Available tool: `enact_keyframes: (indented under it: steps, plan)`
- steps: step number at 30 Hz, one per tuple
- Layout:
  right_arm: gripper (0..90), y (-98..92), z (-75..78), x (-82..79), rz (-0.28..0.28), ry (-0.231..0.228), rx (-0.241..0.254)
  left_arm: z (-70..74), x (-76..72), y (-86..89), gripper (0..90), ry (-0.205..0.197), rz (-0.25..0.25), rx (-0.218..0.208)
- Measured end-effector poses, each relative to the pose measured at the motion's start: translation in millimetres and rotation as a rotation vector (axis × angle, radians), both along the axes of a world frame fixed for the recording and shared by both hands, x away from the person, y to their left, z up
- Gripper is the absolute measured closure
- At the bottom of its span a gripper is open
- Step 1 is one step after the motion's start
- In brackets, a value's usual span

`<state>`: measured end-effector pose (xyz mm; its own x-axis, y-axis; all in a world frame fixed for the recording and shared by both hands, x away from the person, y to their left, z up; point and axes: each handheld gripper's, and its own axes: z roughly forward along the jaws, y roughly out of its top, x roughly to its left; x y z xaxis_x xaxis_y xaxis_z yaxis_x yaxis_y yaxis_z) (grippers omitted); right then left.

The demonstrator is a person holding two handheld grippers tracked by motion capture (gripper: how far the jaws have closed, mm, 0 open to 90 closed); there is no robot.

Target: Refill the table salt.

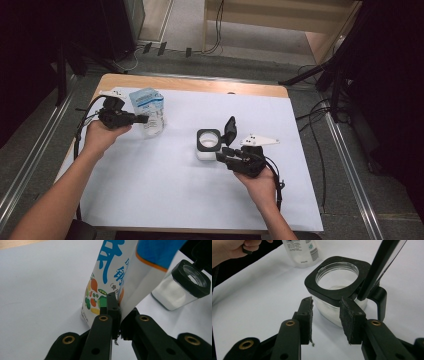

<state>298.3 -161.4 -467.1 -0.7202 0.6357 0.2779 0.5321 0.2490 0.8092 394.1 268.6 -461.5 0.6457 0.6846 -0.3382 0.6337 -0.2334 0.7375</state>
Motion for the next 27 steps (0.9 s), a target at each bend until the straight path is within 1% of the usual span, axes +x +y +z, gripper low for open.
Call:
enact_keyframes:
  steps: [1,3,6,8,10,13,14,15,16,17,22,23,25,27]
  plan:
    - [64.5,-0.1,-0.1,0.1,0.0,0.0,-0.001,-0.3,0.1,0.6,88.8,0.007,-0.005,-0.007]
    - [64.5,-0.2,0.1,0.1,0.003,-0.003,-0.002,-0.3,0.0,0.8,88.1,0.009,-0.006,-0.007]
    - [64.6,-0.6,0.2,0.4,0.003,-0.005,0.0,0.5,-0.9,0.1,85.6,0.001,-0.003,-0.001]
    - [64.6,-1.2,0.5,0.5,0.004,-0.006,-0.002,1.4,-1.5,0.5,83.9,-0.004,-0.006,-0.008]
    - [64.6,-2.1,0.9,0.6,0.004,-0.004,0.001,2.4,-2.4,0.9,80.5,-0.003,-0.006,-0.013]
    - [64.7,-3.1,1.2,1.0,0.003,-0.003,0.003,4.7,-4.4,2.1,75.5,-0.014,-0.002,-0.025]
    - [64.7,-3.1,1.0,1.3,0.005,-0.003,0.004,5.8,-4.9,3.3,73.5,-0.02,0.001,-0.024]
    - [64.8,-3.0,0.9,1.4,0.006,-0.004,0.002,6.9,-5.6,4.0,70.1,-0.015,0.003,-0.031]
    - [64.9,-3.0,0.9,1.6,0.006,-0.004,0.001,7.7,-6.1,4.9,68.7,-0.02,0.0,-0.03]
    - [64.9,-2.9,0.9,1.7,0.007,-0.003,0.001,8.7,-6.9,5.3,67.3,-0.024,0.0,-0.018]
    - [66.2,-4.2,1.4,2.4,0.005,0.0,-0.003,13.0,-13.5,5.5,55.4,-0.022,-0.013,0.022]
    - [66.5,-4.8,1.6,2.6,0.004,0.003,-0.002,13.7,-15.5,5.8,54.3,-0.021,-0.015,0.013]
    - [68.1,-6.4,1.9,3.2,0.004,0.005,0.001,15.1,-19.5,7.2,52.4,-0.03,-0.01,0.011]
    - [69.4,-7.9,2.0,4.0,0.004,0.007,0.002,16.8,-23.1,8.3,50.7,-0.019,-0.003,0.019]
